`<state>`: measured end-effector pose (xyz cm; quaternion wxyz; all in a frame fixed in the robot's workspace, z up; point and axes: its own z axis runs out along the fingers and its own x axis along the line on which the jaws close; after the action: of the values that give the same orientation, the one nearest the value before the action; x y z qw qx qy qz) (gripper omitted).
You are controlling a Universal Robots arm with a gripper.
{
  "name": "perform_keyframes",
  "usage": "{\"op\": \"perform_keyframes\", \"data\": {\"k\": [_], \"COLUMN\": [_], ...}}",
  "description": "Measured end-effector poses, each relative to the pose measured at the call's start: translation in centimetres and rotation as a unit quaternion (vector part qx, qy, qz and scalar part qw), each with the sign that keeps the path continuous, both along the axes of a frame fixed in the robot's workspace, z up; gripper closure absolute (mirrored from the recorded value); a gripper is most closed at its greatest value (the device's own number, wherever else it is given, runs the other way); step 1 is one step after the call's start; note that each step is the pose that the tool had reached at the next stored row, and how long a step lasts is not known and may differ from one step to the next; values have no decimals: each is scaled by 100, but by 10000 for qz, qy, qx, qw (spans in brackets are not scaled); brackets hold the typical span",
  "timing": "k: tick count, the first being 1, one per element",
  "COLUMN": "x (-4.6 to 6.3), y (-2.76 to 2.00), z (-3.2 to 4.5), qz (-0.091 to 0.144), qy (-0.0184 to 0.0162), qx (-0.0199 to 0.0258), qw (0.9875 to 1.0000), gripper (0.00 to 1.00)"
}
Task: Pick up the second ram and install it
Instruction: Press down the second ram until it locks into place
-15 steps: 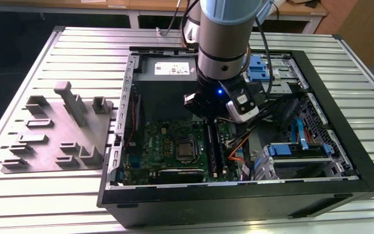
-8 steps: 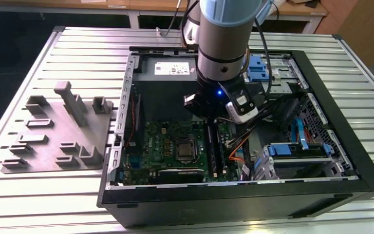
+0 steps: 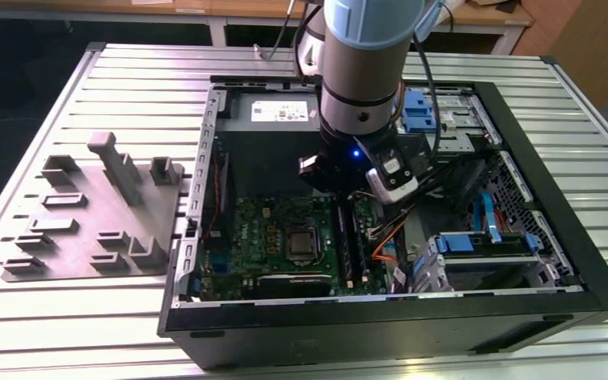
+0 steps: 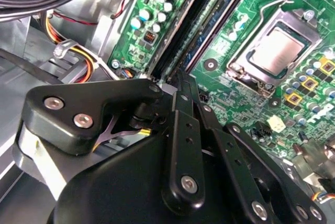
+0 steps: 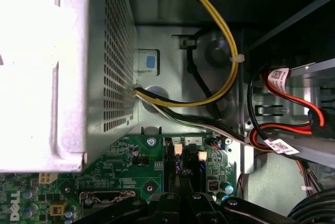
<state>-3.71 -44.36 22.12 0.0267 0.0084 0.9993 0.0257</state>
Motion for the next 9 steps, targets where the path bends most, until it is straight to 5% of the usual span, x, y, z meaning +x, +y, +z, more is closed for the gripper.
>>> {"op": "perform_keyframes", "data": {"k": [9], "x": [0], "y": [0], "z": [-19], "qz": [0], "qy": [1], "qx": [-1], "qw": [10000], "gripper": [90]}}
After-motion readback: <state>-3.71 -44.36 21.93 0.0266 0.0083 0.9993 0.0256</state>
